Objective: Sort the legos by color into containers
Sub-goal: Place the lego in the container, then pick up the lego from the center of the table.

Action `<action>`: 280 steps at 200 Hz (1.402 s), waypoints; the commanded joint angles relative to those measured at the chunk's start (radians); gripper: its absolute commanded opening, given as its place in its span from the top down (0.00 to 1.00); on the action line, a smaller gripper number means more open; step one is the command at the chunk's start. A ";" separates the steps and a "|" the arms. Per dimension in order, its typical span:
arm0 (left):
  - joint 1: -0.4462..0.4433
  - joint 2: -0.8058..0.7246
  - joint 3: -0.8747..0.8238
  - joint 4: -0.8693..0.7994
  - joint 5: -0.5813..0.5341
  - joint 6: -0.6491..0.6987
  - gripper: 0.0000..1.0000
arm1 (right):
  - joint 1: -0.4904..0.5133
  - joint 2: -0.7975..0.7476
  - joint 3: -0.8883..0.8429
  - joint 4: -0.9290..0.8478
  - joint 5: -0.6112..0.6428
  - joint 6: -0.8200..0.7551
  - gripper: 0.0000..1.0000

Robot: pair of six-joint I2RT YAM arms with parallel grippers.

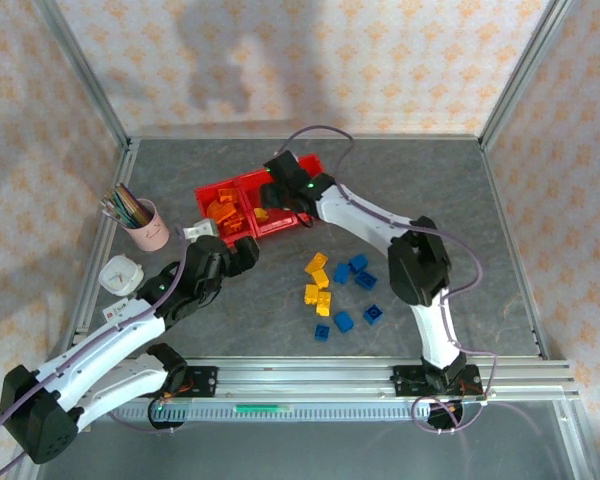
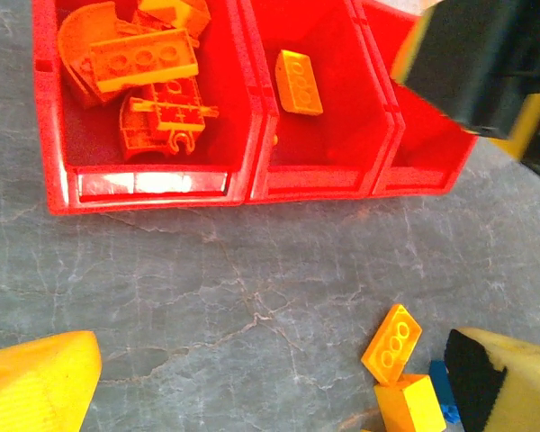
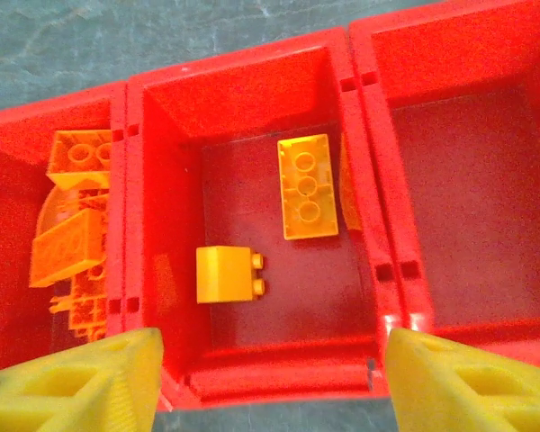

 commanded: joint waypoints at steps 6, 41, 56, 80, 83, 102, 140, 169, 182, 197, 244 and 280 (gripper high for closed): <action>-0.033 0.010 0.025 0.058 0.036 0.021 0.01 | -0.011 -0.128 -0.135 -0.014 0.027 0.048 0.31; -0.080 0.009 -0.006 0.088 0.037 0.002 0.01 | -0.013 -0.235 -0.320 -0.041 0.088 0.136 0.26; -0.104 0.005 -0.021 0.099 0.030 -0.013 0.01 | -0.013 -0.273 -0.402 -0.031 0.079 0.179 0.25; -0.145 0.000 -0.048 0.114 0.000 -0.036 0.01 | -0.007 -0.319 -0.531 0.016 0.045 0.241 0.24; -0.149 0.000 -0.051 0.116 -0.003 -0.040 0.01 | -0.006 -0.323 -0.543 0.022 0.042 0.248 0.24; -0.170 -0.002 -0.073 0.138 -0.016 -0.059 0.01 | 0.010 -0.327 -0.598 0.053 0.028 0.283 0.23; -0.184 0.002 -0.101 0.183 -0.022 -0.081 0.01 | 0.032 -0.273 -0.611 0.067 0.066 0.332 0.23; -0.191 0.008 -0.098 0.181 -0.031 -0.081 0.01 | 0.032 -0.230 -0.600 0.074 0.083 0.355 0.23; -0.191 0.005 -0.097 0.175 -0.038 -0.081 0.01 | 0.036 -0.205 -0.585 0.063 0.086 0.355 0.22; -0.191 0.000 -0.096 0.168 -0.044 -0.082 0.01 | 0.045 -0.184 -0.575 0.056 0.098 0.356 0.22; -0.191 -0.022 -0.095 0.139 -0.073 -0.085 0.01 | 0.068 -0.103 -0.508 0.045 0.105 0.342 0.26; -0.191 -0.068 -0.094 0.091 -0.120 -0.102 0.01 | 0.100 -0.030 -0.396 0.014 0.094 0.309 0.30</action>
